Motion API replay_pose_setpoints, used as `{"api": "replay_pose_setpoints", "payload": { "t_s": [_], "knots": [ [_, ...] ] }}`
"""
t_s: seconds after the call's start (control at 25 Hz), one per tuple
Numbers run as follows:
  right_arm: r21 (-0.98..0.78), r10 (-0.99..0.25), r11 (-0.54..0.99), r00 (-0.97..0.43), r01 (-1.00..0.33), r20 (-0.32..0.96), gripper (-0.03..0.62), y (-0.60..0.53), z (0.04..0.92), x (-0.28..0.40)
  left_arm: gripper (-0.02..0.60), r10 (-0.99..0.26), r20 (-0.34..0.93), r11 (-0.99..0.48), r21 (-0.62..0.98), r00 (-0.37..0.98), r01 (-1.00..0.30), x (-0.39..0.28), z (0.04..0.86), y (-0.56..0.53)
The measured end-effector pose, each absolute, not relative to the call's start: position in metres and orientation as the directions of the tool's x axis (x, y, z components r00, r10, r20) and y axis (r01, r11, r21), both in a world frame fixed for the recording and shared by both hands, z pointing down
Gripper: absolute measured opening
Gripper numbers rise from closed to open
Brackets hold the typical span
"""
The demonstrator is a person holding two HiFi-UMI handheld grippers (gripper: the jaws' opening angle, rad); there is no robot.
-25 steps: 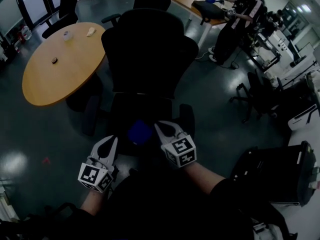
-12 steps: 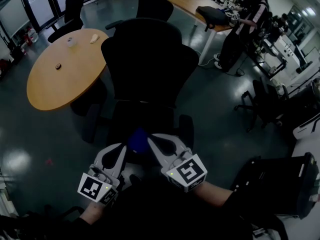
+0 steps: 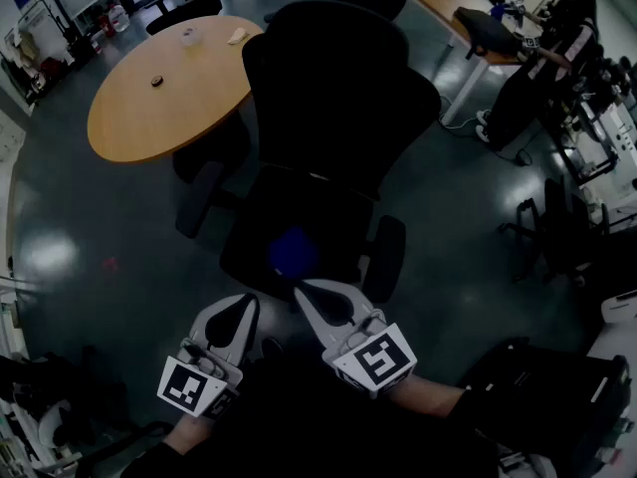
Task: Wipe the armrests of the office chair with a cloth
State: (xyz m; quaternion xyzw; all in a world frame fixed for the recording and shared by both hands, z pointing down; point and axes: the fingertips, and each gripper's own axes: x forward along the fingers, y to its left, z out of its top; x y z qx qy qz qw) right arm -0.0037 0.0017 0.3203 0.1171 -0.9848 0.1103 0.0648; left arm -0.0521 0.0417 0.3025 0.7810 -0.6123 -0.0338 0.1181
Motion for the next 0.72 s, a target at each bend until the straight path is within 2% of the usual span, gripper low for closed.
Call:
{"api": "replay_pose_setpoints", "payload": {
  "t_s": [0.16,0.48,0.72],
  "knots": [
    [-0.168,-0.223,0.953,-0.959,-0.252,0.173,0.003,0.040,0.314,0.003,0.015,-0.960,0.065,-0.250,0.229,0.271,-0.941,-0.043,0.296,0.078],
    [-0.082,-0.355,0.924,-0.916,-0.375,0.187,0.003,0.130,0.307,0.008,0.015,-0.945,0.004,-0.316,0.245,0.327,-0.916,-0.039,0.301,0.180],
    [-0.053,-0.380,0.914,-0.896,-0.401,0.227,0.003,0.188,0.312,0.024,0.015,-0.933,-0.009,-0.349,0.279,0.361,-0.895,-0.023,0.306,0.234]
  ]
}}
